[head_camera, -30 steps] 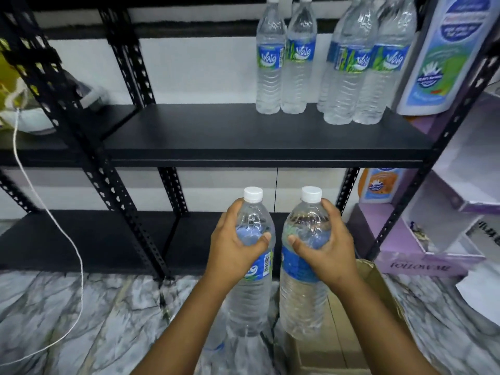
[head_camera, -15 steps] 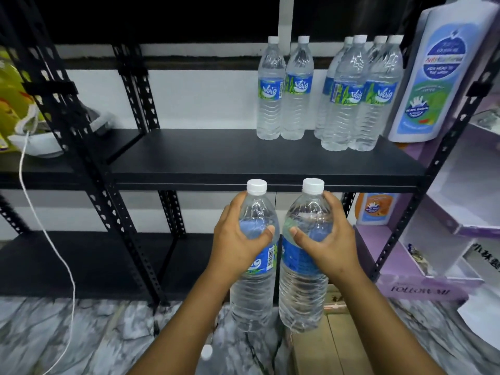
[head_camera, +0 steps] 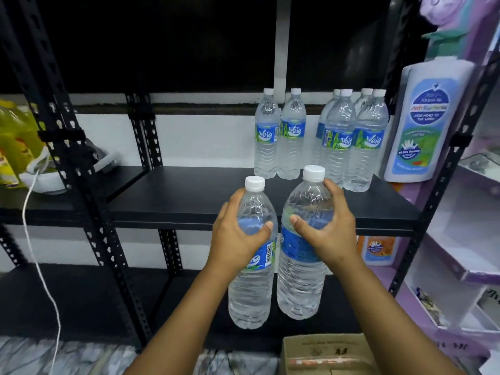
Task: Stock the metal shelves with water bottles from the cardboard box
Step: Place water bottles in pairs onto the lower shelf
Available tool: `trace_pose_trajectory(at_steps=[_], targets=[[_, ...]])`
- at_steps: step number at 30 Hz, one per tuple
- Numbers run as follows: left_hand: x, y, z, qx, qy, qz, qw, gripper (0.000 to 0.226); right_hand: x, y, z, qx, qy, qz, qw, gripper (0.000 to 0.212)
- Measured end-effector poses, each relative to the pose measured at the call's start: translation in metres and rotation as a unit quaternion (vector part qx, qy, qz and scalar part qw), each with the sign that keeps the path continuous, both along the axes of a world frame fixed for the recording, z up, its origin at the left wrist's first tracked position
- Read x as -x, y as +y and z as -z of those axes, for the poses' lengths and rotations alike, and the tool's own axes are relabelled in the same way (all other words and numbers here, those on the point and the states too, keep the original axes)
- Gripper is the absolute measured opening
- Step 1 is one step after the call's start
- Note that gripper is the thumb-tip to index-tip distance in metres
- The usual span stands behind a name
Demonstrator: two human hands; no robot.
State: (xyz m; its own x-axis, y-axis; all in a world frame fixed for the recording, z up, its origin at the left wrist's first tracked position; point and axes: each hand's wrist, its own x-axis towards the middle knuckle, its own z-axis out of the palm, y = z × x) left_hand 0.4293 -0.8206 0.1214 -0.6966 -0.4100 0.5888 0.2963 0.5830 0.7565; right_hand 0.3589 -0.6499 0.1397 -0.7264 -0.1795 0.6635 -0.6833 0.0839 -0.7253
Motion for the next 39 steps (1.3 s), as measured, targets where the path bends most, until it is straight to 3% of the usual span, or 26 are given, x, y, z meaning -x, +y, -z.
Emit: trace_pose_trajectory(at_steps=[13, 20, 39], targets=[[0.062, -0.020, -0.092, 0.010, 0.070, 0.022, 0.997, 0.075, 0.066, -0.023, -0.080, 0.048, 0.055, 0.008, 0.997, 0.077], [0.099, -0.027, -0.124, 0.025, 0.093, 0.019, 0.995, 0.075, 0.103, -0.034, -0.098, 0.005, 0.078, 0.042, 0.996, 0.079], [0.193, -0.057, -0.123, 0.016, 0.083, 0.040, 0.996, 0.071, 0.190, -0.059, -0.100, 0.011, 0.035, 0.030, 0.999, 0.078]])
